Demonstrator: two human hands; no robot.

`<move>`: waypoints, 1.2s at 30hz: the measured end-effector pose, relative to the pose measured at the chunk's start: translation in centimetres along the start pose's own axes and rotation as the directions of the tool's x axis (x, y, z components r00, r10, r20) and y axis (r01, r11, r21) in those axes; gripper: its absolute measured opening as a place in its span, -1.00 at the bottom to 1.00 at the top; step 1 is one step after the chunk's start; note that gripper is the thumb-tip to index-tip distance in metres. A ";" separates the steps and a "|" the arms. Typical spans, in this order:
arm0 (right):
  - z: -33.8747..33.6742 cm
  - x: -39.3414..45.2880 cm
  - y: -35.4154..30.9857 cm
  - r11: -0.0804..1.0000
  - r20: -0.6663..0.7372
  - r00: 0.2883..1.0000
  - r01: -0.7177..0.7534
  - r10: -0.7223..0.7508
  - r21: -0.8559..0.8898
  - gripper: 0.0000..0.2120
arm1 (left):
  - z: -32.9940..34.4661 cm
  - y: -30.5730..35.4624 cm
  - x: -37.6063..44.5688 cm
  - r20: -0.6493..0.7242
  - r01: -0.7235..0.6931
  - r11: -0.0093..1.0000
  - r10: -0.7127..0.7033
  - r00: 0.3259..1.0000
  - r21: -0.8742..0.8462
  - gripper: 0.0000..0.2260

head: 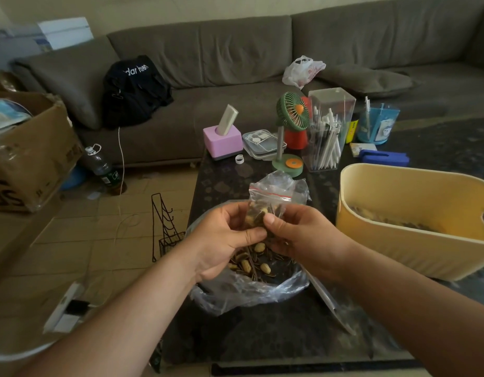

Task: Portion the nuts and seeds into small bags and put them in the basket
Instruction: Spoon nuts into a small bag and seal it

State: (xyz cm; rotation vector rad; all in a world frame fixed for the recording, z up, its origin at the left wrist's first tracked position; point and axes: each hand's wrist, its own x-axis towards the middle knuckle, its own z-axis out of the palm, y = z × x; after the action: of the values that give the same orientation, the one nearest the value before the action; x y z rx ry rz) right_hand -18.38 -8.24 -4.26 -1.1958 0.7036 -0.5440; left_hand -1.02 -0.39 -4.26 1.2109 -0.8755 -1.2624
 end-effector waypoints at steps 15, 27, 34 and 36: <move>-0.6 0.3 -0.5 0.991 -0.011 1.000 0.007 -0.008 -0.132 -0.50 | 0.9 -0.4 0.1 -0.034 0.064 0.997 -0.065 0.997 -0.049 -0.55; -0.5 0.2 -0.7 0.994 -0.052 0.994 0.088 -0.092 -0.061 -0.76 | 1.7 -0.7 0.4 -0.140 -0.079 0.989 0.097 0.985 0.127 -0.76; -0.3 -0.3 -1.2 0.964 -0.150 0.970 0.158 -0.192 -0.215 -0.87 | 1.8 -0.4 0.2 -0.116 -0.086 0.995 0.091 0.989 0.044 -0.62; -0.1 -0.4 -1.3 0.969 -0.147 0.972 0.152 -0.182 -0.194 -0.88 | 1.8 -0.2 0.3 -0.179 -0.115 0.993 0.119 0.977 0.033 -0.72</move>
State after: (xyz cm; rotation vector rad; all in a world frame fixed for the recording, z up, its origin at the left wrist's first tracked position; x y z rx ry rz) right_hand -18.75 -8.45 -2.96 -1.4006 0.8102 -0.7382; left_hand -2.74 -0.94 -4.19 1.2525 -0.8174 -1.0335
